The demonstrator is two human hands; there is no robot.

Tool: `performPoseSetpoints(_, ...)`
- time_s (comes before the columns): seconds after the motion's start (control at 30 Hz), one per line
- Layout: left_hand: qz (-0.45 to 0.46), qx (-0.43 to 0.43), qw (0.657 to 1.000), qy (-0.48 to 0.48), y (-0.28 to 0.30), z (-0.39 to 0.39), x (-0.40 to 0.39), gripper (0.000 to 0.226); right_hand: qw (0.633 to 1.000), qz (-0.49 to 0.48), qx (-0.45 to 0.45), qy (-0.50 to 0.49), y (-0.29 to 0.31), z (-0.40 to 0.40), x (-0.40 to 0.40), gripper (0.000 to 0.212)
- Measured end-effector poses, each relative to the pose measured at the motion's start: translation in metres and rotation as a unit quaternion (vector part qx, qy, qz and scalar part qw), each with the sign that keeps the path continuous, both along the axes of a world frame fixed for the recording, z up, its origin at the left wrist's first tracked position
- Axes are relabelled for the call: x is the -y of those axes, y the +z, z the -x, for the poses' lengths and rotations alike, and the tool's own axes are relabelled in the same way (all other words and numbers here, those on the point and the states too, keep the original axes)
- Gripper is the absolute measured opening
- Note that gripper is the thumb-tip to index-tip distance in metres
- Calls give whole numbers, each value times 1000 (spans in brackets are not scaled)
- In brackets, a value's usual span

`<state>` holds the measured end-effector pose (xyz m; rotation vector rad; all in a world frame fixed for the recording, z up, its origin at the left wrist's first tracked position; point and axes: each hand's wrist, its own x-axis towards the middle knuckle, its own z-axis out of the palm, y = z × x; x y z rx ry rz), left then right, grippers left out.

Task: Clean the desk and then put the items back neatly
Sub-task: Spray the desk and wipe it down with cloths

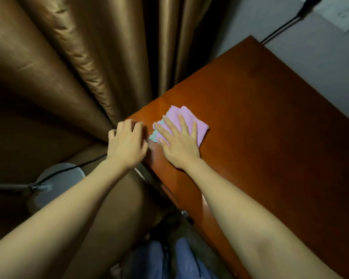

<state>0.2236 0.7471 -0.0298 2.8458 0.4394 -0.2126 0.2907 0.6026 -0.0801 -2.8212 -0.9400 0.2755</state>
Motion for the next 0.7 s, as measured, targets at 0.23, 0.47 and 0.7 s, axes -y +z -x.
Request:
performPoseSetpoints(0.23, 9, -18, 997, -73, 9, -2, 94, 47, 996, 29, 22, -84, -4, 55, 129, 53)
performPoseSetpoints(0.47, -2, -45, 987, -156, 15, 8, 212, 51, 980, 63, 48, -181, -5, 109, 252, 58)
performPoseSetpoints(0.7, -17, -47, 974, -219, 18, 42, 343, 49, 960, 69, 32, -271, -6, 169, 400, 56)
